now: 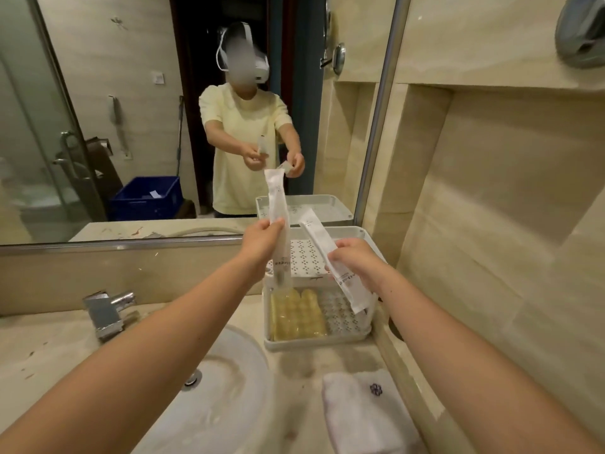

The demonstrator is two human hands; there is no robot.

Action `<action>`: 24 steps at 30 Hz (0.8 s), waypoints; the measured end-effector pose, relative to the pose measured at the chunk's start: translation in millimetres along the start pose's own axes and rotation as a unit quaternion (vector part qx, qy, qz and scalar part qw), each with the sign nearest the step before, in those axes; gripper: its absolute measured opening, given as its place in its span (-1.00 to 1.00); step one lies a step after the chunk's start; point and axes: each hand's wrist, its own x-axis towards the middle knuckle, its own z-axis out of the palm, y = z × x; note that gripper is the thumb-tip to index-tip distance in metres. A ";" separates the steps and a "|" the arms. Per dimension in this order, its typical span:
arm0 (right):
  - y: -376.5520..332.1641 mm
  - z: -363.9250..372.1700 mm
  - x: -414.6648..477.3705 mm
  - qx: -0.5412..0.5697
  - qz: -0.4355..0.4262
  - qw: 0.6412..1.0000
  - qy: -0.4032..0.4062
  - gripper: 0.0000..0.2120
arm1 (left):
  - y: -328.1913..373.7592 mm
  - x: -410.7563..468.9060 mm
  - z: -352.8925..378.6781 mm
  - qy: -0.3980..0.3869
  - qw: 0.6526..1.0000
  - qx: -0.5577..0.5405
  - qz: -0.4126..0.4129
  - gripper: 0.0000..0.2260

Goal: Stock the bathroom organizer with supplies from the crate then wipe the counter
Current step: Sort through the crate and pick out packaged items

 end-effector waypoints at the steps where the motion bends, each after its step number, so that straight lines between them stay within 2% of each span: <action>1: -2.1 -3.7 9.3 -0.033 -0.011 0.999 0.000 -0.74 | 0.1 6.7 4.1 0.010 1.000 -0.004 0.011 -0.80; 6: -4.7 -10.7 55.8 -0.153 -0.063 0.986 -0.017 -0.76 | -4.3 34.0 14.6 0.073 0.996 -0.032 0.035 -0.85; 11: 7.3 -4.9 93.3 -0.297 -0.094 0.949 -0.049 -0.71 | -15.0 57.9 13.7 0.127 0.990 -0.054 0.028 -0.85; 18: 28.5 5.3 116.6 -0.371 -0.075 0.915 -0.142 -0.73 | -36.2 70.9 17.0 0.139 0.987 -0.082 -0.003 -0.85; 24: 36.0 1.4 119.6 -0.343 -0.055 0.921 -0.175 -0.65 | -47.7 72.4 30.1 0.124 0.988 -0.089 -0.023 -0.85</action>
